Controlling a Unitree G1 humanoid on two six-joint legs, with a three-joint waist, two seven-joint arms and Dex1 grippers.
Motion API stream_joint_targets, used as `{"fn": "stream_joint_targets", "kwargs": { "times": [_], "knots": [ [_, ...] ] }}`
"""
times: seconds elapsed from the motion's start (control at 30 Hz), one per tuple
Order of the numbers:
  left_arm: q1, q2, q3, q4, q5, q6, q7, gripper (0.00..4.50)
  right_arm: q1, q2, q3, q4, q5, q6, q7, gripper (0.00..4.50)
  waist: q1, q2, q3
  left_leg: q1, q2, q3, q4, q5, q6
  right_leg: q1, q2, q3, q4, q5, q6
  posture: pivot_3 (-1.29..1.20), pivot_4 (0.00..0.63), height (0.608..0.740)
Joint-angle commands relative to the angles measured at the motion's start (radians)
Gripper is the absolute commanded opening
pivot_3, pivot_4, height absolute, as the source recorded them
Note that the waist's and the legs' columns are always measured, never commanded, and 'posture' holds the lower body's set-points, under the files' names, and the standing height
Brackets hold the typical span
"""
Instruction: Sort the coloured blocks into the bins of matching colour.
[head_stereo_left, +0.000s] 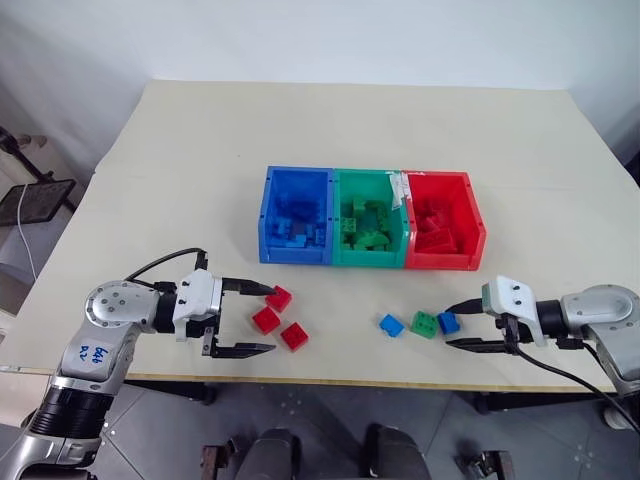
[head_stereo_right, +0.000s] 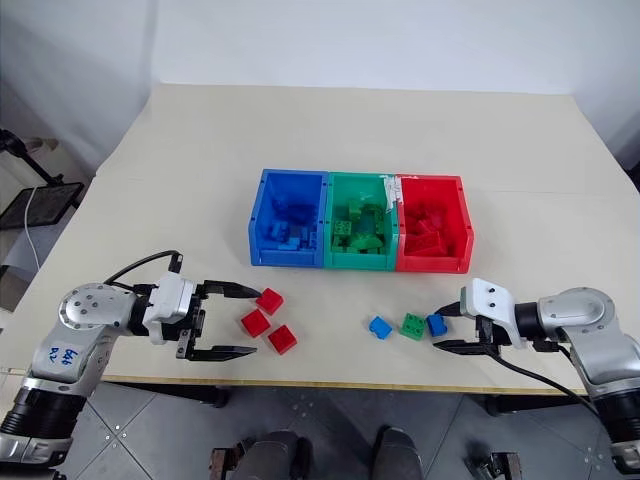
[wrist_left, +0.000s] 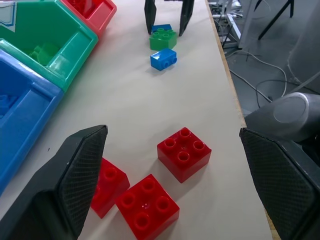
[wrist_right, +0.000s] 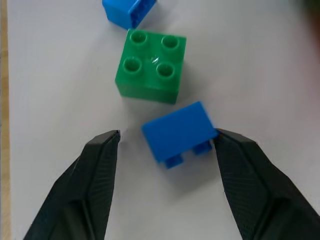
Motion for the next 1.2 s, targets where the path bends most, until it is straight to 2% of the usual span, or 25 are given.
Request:
{"fn": "stream_joint_targets", "kwargs": {
  "times": [0.03,0.17,0.27,0.37,0.4,0.57,0.67,0.73,0.8,0.87,0.97,1.07,1.2],
  "knots": [
    [-0.003,0.0,0.009,-0.024,-0.001,-0.018,0.003,4.5,-0.025,0.014,0.007,0.026,-0.023,-0.044,-0.008,3.22,-0.002,0.0,0.0,0.0,0.0,0.0,0.0,0.0,0.0,0.0,0.0,0.0,0.0,0.0,0.0,0.0,0.15,0.74],
    [-0.005,-0.001,0.007,-0.024,0.004,-0.024,0.006,4.5,-0.039,0.031,0.016,0.055,-0.039,-0.061,-0.012,3.22,-0.003,0.0,0.0,0.0,0.001,0.0,0.0,0.0,0.0,0.0,0.001,0.0,0.0,0.0,0.0,0.0,0.15,0.74],
    [-0.004,0.001,0.007,-0.031,0.007,-0.025,0.011,4.5,-0.04,0.038,0.012,0.075,-0.04,-0.084,-0.009,2.64,-0.003,0.0,0.0,0.001,0.001,0.0,0.0,0.0,0.0,0.0,0.001,0.0,0.0,0.0,0.0,0.0,0.15,0.74],
    [-0.006,0.0,0.007,-0.028,0.007,-0.029,0.012,4.5,-0.041,0.038,0.012,0.083,-0.04,-0.094,-0.002,1.71,-0.003,0.0,0.0,0.001,0.001,0.001,0.0,0.0,0.0,0.0,0.001,0.0,0.0,0.0,0.0,0.0,0.15,0.74],
    [-0.007,0.0,0.007,-0.027,0.007,-0.029,0.013,4.5,-0.042,0.037,0.012,0.084,-0.039,-0.094,-0.001,1.6,-0.003,0.0,0.0,0.001,0.001,0.001,0.0,0.0,0.0,0.0,0.001,0.0,0.0,0.0,0.0,0.0,0.15,0.74],
    [-0.019,-0.013,0.015,-0.021,0.002,-0.023,0.032,4.5,-0.023,0.029,-0.025,0.063,0.013,-0.096,0.02,1.6,-0.001,0.0,0.0,0.001,0.001,0.001,0.0,0.0,0.0,0.0,0.001,0.0,0.0,0.0,0.0,0.0,0.15,0.74],
    [-0.01,-0.015,0.038,-0.023,-0.01,-0.003,0.066,4.5,-0.008,0.013,-0.087,-0.018,0.095,-0.002,0.01,1.6,-0.001,0.0,0.0,0.001,0.001,0.001,0.0,0.0,0.0,0.0,0.001,0.0,0.0,0.0,0.0,0.0,0.15,0.74],
    [0.012,-0.013,0.075,-0.008,-0.02,0.006,0.096,4.5,-0.035,-0.003,-0.138,-0.136,0.214,0.16,-0.009,1.6,-0.001,0.001,0.0,0.001,0.001,0.001,0.0,0.0,0.0,0.0,0.001,0.0,0.0,0.0,0.0,0.0,0.15,0.74],
    [0.042,-0.007,0.123,0.017,-0.023,0.012,0.129,4.5,-0.126,0.009,-0.161,-0.254,0.339,0.361,-0.077,1.6,-0.011,0.002,0.001,0.001,0.004,-0.001,0.0,0.0,-0.001,0.0,0.001,0.0,0.0,0.0,0.0,0.0,0.15,0.74],
    [0.054,-0.005,0.146,0.034,-0.013,0.005,0.15,4.5,-0.219,0.048,-0.133,-0.293,0.367,0.476,-0.152,1.6,-0.02,0.003,0.002,0.002,0.004,-0.004,-0.001,-0.001,-0.001,-0.001,0.001,0.001,0.0,0.0,0.0,0.0,0.15,0.74],
    [0.069,-0.003,0.192,0.067,-0.004,-0.007,0.188,4.5,-0.391,0.166,0.003,-0.291,0.291,0.565,-0.272,1.6,-0.026,0.001,0.001,0.004,0.006,-0.007,-0.001,-0.002,-0.004,-0.001,0.004,0.0,0.001,0.0,-0.001,0.0,0.15,0.74],
    [0.091,0.007,0.228,0.078,0.0,-0.013,0.211,4.5,-0.546,0.314,0.126,-0.215,0.168,0.591,-0.398,1.6,-0.03,0.001,0.001,0.003,0.006,-0.007,-0.001,-0.003,-0.005,-0.003,0.004,0.001,0.002,0.0,-0.001,0.0,0.15,0.74],
    [0.123,0.011,0.26,0.059,-0.005,-0.008,0.235,4.5,-0.683,0.484,0.196,-0.062,0.063,0.56,-0.517,1.6,-0.028,0.001,0.001,-0.005,0.005,-0.007,-0.001,-0.003,-0.005,-0.015,0.004,0.001,0.01,0.0,-0.002,0.0,0.15,0.74]
  ]
}}
